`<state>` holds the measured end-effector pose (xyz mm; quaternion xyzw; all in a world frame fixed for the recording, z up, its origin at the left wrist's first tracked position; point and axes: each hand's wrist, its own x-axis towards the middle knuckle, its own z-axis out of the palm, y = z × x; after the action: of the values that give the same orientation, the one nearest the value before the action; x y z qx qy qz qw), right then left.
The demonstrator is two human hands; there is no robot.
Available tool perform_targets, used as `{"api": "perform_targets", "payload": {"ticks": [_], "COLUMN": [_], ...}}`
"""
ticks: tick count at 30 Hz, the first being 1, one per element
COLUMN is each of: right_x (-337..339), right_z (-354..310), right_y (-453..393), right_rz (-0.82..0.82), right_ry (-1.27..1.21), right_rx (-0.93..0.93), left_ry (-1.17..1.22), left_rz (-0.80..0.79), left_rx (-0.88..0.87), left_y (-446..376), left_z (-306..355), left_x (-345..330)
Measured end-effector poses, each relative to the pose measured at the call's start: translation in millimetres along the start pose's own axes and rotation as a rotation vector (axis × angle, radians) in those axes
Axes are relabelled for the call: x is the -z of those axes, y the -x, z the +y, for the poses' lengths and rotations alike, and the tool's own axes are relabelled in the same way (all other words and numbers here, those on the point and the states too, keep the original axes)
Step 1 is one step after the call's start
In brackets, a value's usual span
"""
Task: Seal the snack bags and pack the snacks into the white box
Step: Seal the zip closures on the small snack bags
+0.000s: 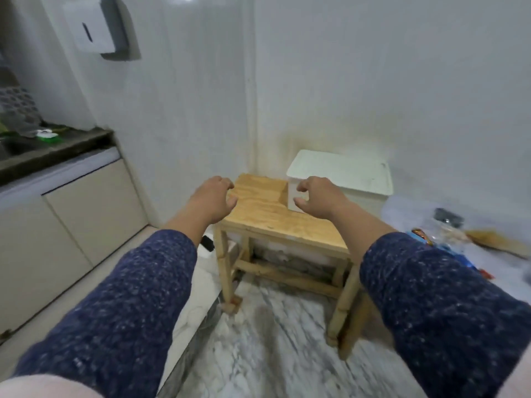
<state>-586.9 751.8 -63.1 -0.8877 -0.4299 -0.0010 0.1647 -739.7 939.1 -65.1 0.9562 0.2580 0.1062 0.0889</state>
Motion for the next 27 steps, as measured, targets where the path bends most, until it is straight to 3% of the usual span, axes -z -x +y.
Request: {"api": "perform_targets", "payload": {"ticks": [14,27], "right_x": [77.2,86.1], "right_z": [286.6,495.6], "right_y": [109.4,169.3], "right_rz": [0.060,0.023], "right_ry": [0.040,0.021], "right_rx": [-0.437,-0.694], "left_ry": [0.132,0.173], "left_rz": [-0.140,-0.343], "left_rx": [-0.439,-0.609], "left_y": [-84.3,-132.3], "left_z": [318.0,535.6], "left_x": [-114.6,-249.1]}}
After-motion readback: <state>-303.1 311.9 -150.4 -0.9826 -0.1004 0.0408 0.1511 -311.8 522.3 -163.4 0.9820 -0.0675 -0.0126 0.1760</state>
